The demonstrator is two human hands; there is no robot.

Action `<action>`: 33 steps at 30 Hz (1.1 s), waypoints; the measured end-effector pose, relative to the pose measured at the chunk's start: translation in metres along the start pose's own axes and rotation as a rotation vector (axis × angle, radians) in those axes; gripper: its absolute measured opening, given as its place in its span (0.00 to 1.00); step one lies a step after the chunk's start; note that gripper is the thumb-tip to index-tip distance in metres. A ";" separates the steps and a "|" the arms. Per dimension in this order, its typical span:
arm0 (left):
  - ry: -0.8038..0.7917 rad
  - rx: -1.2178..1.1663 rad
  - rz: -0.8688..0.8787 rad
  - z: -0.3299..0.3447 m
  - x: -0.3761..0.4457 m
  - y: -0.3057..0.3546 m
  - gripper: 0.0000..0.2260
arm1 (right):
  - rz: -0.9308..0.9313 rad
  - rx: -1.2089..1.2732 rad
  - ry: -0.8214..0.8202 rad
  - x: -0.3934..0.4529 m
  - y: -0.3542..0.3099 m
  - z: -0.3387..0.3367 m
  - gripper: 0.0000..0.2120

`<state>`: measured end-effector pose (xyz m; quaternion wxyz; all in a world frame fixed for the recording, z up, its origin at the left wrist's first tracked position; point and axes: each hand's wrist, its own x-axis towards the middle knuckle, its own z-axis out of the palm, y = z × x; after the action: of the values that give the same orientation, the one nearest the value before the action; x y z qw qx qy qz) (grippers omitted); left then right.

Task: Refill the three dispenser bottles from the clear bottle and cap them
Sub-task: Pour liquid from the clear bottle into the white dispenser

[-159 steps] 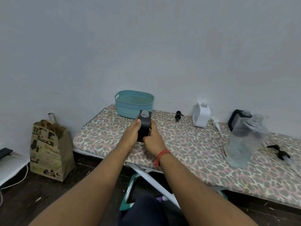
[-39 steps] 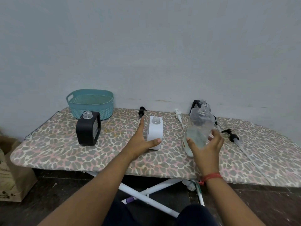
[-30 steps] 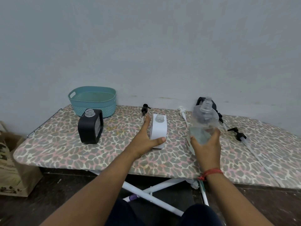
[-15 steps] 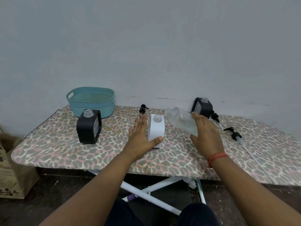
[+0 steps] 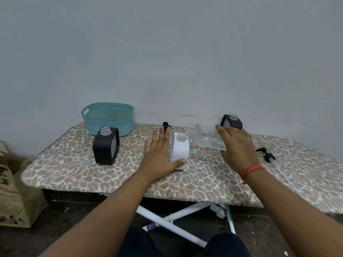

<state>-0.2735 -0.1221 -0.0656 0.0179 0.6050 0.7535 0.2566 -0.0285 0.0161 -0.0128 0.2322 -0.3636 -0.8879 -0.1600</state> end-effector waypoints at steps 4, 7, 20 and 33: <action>0.003 0.038 -0.009 -0.001 0.000 0.000 0.53 | -0.003 -0.011 -0.013 0.003 -0.001 -0.003 0.38; -0.005 0.087 0.005 -0.002 0.001 -0.001 0.53 | -0.013 -0.025 -0.012 0.006 -0.001 -0.006 0.37; -0.010 0.199 0.045 -0.010 0.004 -0.002 0.51 | -0.077 -0.123 0.013 0.018 0.006 -0.018 0.37; -0.022 0.278 0.054 -0.013 0.005 -0.004 0.51 | -0.109 -0.139 0.009 0.024 0.009 -0.022 0.36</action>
<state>-0.2829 -0.1227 -0.0542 -0.0647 0.6245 0.7650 0.1436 -0.0311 0.0259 0.0192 0.2016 -0.3293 -0.8920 -0.2352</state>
